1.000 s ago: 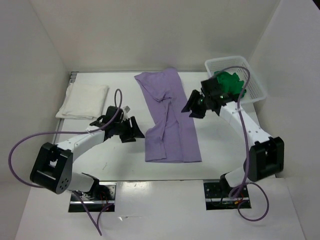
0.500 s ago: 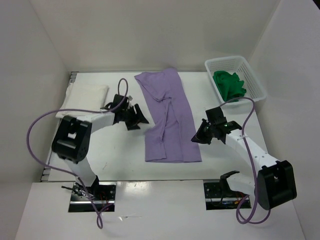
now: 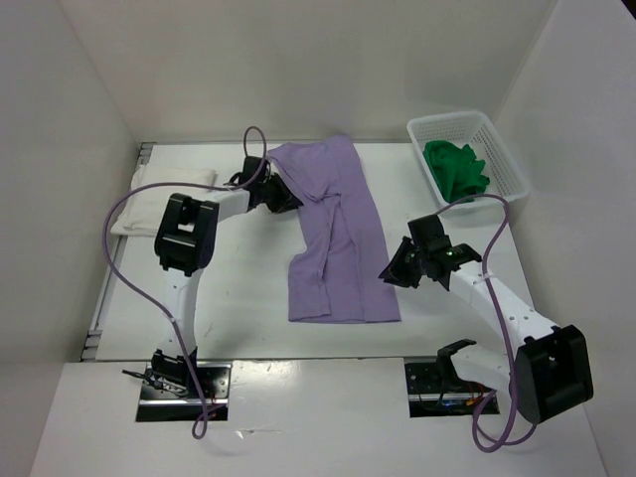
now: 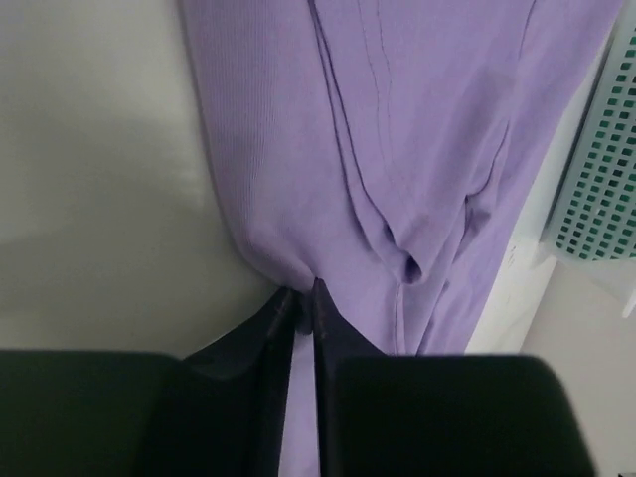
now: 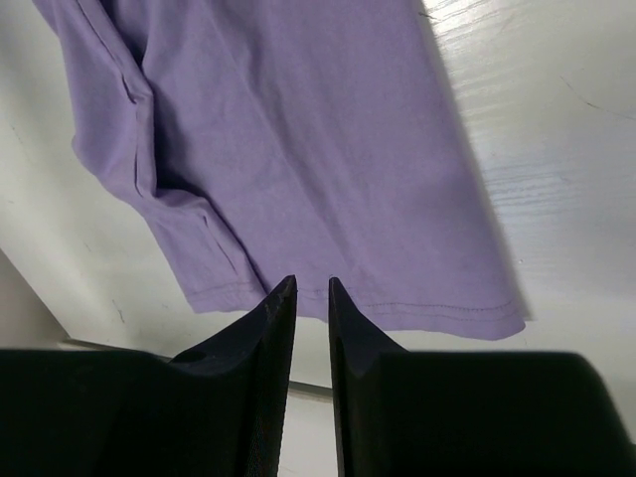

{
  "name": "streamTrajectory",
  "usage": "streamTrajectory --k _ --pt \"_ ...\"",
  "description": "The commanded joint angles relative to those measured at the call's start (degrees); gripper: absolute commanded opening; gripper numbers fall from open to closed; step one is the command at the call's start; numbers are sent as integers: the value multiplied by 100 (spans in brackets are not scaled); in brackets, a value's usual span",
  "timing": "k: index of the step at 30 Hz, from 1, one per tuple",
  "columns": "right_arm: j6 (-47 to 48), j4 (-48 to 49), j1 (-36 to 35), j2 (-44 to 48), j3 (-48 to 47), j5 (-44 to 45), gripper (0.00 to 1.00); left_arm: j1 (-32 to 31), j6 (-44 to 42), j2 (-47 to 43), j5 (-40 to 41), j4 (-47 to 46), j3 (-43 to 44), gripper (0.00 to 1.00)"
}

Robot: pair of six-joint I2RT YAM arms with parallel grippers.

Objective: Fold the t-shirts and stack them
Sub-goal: Rotate the tshirt 90 degrees

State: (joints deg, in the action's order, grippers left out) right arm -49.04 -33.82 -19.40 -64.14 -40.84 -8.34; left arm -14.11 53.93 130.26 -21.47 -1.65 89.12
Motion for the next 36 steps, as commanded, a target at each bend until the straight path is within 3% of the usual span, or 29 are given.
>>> streamTrajectory --k 1,2,4,8,12,13,16,17,20,24,28,30,32,34,36 --pt "-97 183 -47 130 23 140 25 5 47 334 213 226 367 17" --pt "-97 183 -99 130 23 140 25 92 47 386 266 227 369 8" --pt "-150 130 -99 77 23 87 27 424 108 299 328 227 369 1" --pt "-203 130 -222 77 129 87 29 1067 -172 96 328 288 455 2" --pt "-308 183 -345 -2 182 34 36 1191 -672 -166 56 578 415 38" --pt "-308 183 -424 -80 182 34 38 1191 -752 -298 56 578 248 57" --pt "-308 236 -547 -204 234 148 39 1191 -814 -1279 56 455 -881 80" --pt "-369 236 -547 -204 234 227 39 1191 -814 -1527 56 351 -1236 100" --pt "-440 358 -679 -318 435 227 40 1191 -1050 -2433 56 576 -2455 100" --pt "-563 570 -854 -529 805 227 40 692 -1166 -3592 -199 946 -4049 99" --pt "-897 369 -1101 -407 858 552 40 427 -955 -5192 -270 1770 -5175 44" --pt "-1195 245 -1241 -345 920 955 41 365 -744 -5815 -156 2036 -5492 43" --pt "-1372 166 -1400 -284 920 1062 44 313 -648 -5906 -155 2204 -5870 52" --pt "-1433 166 -1400 -283 920 1133 46 251 -332 -5959 -270 1724 -6177 63" --pt "-1433 113 -1400 -283 920 1194 49 164 -269 -5881 -357 1528 -6372 65"
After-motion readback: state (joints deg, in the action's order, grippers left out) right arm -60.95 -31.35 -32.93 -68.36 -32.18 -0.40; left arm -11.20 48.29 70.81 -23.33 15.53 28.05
